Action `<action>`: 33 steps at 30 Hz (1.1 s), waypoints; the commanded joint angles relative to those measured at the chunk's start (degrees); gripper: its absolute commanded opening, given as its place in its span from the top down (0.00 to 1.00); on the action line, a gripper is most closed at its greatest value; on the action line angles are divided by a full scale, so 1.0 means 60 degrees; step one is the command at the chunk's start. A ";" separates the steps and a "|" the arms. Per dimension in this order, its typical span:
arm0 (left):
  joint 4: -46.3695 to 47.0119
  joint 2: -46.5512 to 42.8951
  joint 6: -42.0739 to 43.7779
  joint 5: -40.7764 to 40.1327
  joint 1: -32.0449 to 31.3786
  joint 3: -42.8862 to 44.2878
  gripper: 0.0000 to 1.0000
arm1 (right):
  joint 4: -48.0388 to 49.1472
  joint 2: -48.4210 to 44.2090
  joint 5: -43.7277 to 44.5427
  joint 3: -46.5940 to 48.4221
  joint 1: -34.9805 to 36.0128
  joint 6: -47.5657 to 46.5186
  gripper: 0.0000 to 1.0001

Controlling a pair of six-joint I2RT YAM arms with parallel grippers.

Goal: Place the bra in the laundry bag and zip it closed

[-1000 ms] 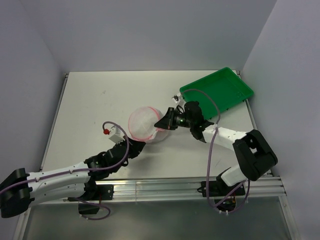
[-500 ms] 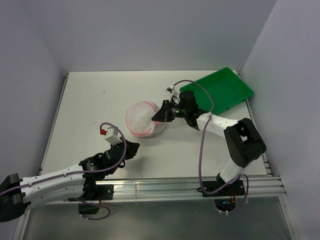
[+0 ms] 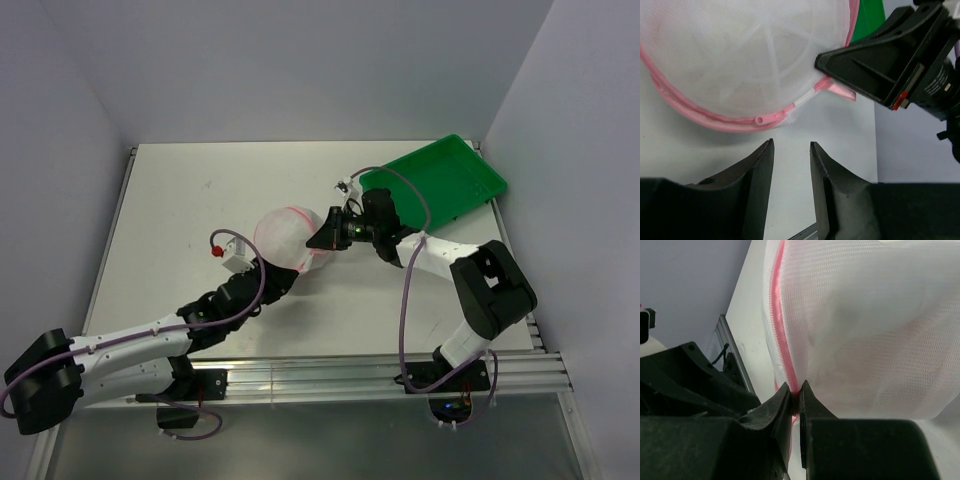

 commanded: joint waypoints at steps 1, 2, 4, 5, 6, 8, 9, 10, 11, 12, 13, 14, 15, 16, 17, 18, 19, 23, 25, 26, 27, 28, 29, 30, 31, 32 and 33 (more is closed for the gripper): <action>0.0914 0.0339 -0.0238 0.0600 0.0434 0.0233 0.60 | 0.0565 -0.0298 -0.0147 -0.0175 -0.0035 0.0094 0.99; 0.1002 0.0413 -0.0224 0.0674 0.0522 0.0189 0.61 | 0.0595 -0.0327 -0.0162 -0.0190 -0.0021 0.0109 0.99; 0.1134 0.0516 -0.0209 0.0704 0.0684 0.0145 0.62 | 0.0624 -0.0356 -0.0162 -0.0220 -0.0006 0.0123 0.99; 0.1178 0.0516 -0.0078 0.0660 0.0713 0.0116 0.62 | 0.0624 -0.0371 -0.0176 -0.0234 -0.0006 0.0123 0.99; 0.1237 0.0545 -0.0004 0.0645 0.0757 0.0116 0.62 | 0.0639 -0.0371 -0.0176 -0.0249 -0.0021 0.0123 0.99; 0.1310 0.0648 0.0128 0.0762 0.0917 0.0116 0.62 | 0.0697 -0.0386 -0.0205 -0.0264 -0.0021 0.0167 0.99; 0.1325 0.0750 0.0143 0.0820 0.0962 0.0116 0.62 | 0.0712 -0.0371 -0.0220 -0.0264 -0.0006 0.0182 0.99; 0.1340 0.0823 0.0143 0.0879 0.0991 0.0116 0.62 | 0.0727 -0.0385 -0.0235 -0.0249 -0.0006 0.0196 0.99; 0.1398 0.0868 0.0143 0.0952 0.1006 0.0101 0.62 | 0.0756 -0.0386 -0.0235 -0.0263 -0.0006 0.0226 0.99; 0.1398 0.1013 0.0128 0.0953 0.1021 0.0101 0.62 | 0.0771 -0.0415 -0.0250 -0.0278 -0.0021 0.0211 0.99; 0.1413 0.1087 0.0143 0.0967 0.1021 0.0101 0.61 | 0.0771 -0.0444 -0.0235 -0.0278 -0.0021 0.0211 0.99; 0.1442 0.1160 0.0172 0.1026 0.1050 0.0116 0.61 | 0.0756 -0.0459 -0.0235 -0.0278 -0.0021 0.0211 0.99; 0.1399 0.1306 0.0172 0.1041 0.1050 0.0145 0.61 | 0.0742 -0.0473 -0.0221 -0.0293 -0.0021 0.0197 0.99; 0.1326 0.1365 0.0201 0.1026 0.1065 0.0232 0.61 | 0.0727 -0.0502 -0.0220 -0.0278 -0.0006 0.0197 0.99; 0.1267 0.1410 0.0216 0.0983 0.1065 0.0276 0.62 | 0.0683 -0.0517 -0.0206 -0.0293 -0.0006 0.0153 0.99; 0.1208 0.1468 0.0231 0.0968 0.1065 0.0291 0.62 | 0.0683 -0.0546 -0.0191 -0.0293 -0.0006 0.0153 0.99; 0.1222 0.1469 0.0231 0.0968 0.1065 0.0263 0.61 | 0.0683 -0.0547 -0.0191 -0.0293 -0.0006 0.0138 0.99; 0.1207 0.1468 0.0274 0.0880 0.1065 0.0248 0.60 | 0.0756 -0.0547 -0.0220 -0.0307 -0.0006 0.0196 0.99; 0.1120 0.1527 0.0275 0.0865 0.1065 0.0306 0.60 | 0.0800 -0.0532 -0.0235 -0.0307 -0.0006 0.0211 0.99; 0.1149 0.1585 0.0275 0.0865 0.1065 0.0306 0.59 | 0.0800 -0.0547 -0.0235 -0.0322 -0.0021 0.0211 0.99; 0.1193 0.1600 0.0275 0.0894 0.1065 0.0277 0.59 | 0.0800 -0.0561 -0.0235 -0.0337 0.0008 0.0226 0.99; 0.1280 0.1629 0.0260 0.0923 0.1065 0.0262 0.59 | 0.0786 -0.0561 -0.0221 -0.0337 -0.0006 0.0211 0.99; 0.1383 0.1644 0.0245 0.0953 0.1065 0.0233 0.59 | 0.0785 -0.0561 -0.0235 -0.0337 -0.0006 0.0226 0.99; 0.1500 0.1659 0.0245 0.0996 0.1065 0.0160 0.59 | 0.0785 -0.0561 -0.0235 -0.0337 -0.0006 0.0226 0.99; 0.1704 0.1659 0.0245 0.1055 0.1065 0.0131 0.60 | 0.0800 -0.0561 -0.0235 -0.0351 -0.0006 0.0226 0.99; 0.1764 0.1659 0.0216 0.1055 0.1065 0.0101 0.60 | 0.0800 -0.0576 -0.0235 -0.0337 -0.0006 0.0226 0.99; 0.1822 0.1630 0.0231 0.1055 0.1065 0.0072 0.60 | 0.0800 -0.0561 -0.0250 -0.0337 -0.0006 0.0226 0.99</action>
